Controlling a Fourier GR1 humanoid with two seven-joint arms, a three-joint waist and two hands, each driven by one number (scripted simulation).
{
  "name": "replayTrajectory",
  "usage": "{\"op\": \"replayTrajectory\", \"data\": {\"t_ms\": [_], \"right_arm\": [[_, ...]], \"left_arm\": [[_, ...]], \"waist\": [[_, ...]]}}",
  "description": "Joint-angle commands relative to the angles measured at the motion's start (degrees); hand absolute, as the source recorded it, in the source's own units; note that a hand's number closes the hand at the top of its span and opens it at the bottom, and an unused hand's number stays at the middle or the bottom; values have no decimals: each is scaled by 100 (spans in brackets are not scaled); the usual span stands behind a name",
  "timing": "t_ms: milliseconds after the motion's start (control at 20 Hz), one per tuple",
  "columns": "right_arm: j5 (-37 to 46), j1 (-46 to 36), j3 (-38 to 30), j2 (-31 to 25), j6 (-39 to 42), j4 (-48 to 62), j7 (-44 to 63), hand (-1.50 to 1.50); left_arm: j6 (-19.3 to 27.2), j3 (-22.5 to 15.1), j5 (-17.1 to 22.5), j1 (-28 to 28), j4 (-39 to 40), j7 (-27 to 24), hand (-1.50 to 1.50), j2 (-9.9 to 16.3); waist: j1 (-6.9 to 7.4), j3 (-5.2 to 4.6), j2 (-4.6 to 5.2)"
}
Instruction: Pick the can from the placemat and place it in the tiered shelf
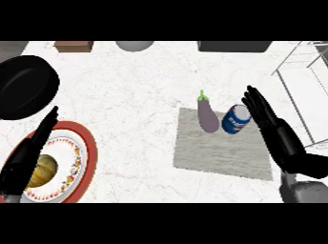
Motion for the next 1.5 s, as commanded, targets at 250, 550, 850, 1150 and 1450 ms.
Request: {"op": "replayTrajectory", "data": {"t_ms": [250, 550, 850, 1150, 1450], "right_arm": [[974, 638, -2200, -519, -2682, -332, 416, 150], [1559, 1763, -2283, 138, -3934, -361, 1960, -150], [2259, 2964, -1213, 216, -3318, -2423, 2626, -150], [2916, 2376, -645, -291, -2580, -3720, 4950, -150], [3370, 961, -650, -769, -1641, -3746, 7387, -150]], "left_arm": [[268, 618, 1245, 473, 542, 901, 0, -732], [-26, 473, 1642, 326, 708, 1193, 0, -1084], [-254, 682, 1598, -439, 1608, 1086, 0, -1337], [-219, 625, 1515, -282, 1321, 1308, 0, -1345], [-314, 628, 1446, -429, 1411, 1370, 0, -1391]], "waist": [[-729, -9, -16], [-340, 29, 16], [-209, 37, 25], [-77, 35, 24], [7, 34, 40]]}}
